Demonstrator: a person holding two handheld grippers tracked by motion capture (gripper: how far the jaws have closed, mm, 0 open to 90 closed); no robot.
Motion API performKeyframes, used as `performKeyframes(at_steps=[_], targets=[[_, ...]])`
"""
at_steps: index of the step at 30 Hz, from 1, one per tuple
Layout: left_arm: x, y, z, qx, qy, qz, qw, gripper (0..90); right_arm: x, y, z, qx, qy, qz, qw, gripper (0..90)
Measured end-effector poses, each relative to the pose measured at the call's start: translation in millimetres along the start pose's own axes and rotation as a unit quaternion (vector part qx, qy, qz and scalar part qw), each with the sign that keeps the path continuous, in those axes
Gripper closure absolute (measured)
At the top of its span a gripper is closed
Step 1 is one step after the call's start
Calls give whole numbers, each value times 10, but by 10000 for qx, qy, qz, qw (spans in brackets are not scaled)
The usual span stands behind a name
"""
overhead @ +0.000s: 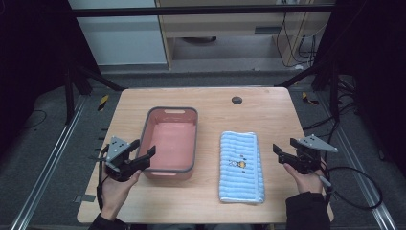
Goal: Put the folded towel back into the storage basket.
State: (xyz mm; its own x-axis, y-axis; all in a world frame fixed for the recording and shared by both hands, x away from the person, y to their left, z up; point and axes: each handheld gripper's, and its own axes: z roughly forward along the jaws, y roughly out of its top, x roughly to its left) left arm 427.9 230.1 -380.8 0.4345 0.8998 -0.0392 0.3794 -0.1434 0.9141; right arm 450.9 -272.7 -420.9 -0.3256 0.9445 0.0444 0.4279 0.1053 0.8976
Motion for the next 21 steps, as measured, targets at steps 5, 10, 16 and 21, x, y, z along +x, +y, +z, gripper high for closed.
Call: performKeyframes(at_steps=[5,10,16,21], targets=[[-175,50,101,-14,-144,66,9999,369,-8,94,22,-65,-20,6,10000,303],[-358,92,187,-69,-294,125,9995,375,-12,200,16,-150,11,7,9999,305],[-567,129,298,-85,-499,161,9986,380,-6,301,27,-196,102,41,9997,314],[-752,141,398,-33,-671,284,9973,382,25,387,62,-190,139,-4,9997,319]])
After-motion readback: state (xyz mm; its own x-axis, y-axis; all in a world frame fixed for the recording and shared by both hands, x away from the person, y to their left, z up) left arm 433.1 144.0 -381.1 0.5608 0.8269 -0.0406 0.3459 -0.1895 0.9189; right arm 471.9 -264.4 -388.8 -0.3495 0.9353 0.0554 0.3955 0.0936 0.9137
